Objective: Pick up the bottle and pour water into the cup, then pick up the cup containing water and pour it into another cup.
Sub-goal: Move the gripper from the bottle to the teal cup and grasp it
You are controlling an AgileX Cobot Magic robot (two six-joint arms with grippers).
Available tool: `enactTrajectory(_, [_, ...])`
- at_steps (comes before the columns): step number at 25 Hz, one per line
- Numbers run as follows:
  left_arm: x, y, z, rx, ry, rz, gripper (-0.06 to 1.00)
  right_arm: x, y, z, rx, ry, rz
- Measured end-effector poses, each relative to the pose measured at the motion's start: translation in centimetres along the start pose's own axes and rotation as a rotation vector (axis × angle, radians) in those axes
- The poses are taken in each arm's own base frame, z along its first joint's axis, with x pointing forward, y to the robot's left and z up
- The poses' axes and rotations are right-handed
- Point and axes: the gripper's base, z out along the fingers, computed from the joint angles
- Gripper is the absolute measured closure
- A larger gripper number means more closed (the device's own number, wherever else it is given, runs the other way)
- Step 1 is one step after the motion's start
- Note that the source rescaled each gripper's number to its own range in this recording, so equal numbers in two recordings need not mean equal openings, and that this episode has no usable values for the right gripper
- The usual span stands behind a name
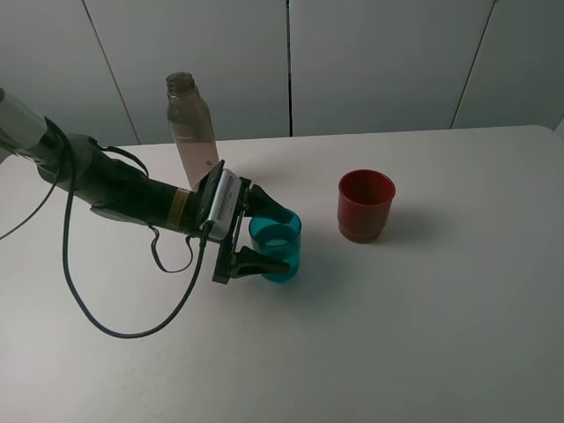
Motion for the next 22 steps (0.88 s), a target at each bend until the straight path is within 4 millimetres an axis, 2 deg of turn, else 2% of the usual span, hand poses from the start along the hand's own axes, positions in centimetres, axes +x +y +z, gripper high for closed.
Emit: enactTrajectory(22, [-0.23, 0.0, 0.43, -0.014, -0.006, -0.004, -0.06, 0.0, 0.0, 0.0, 0.0, 0.0, 0.0])
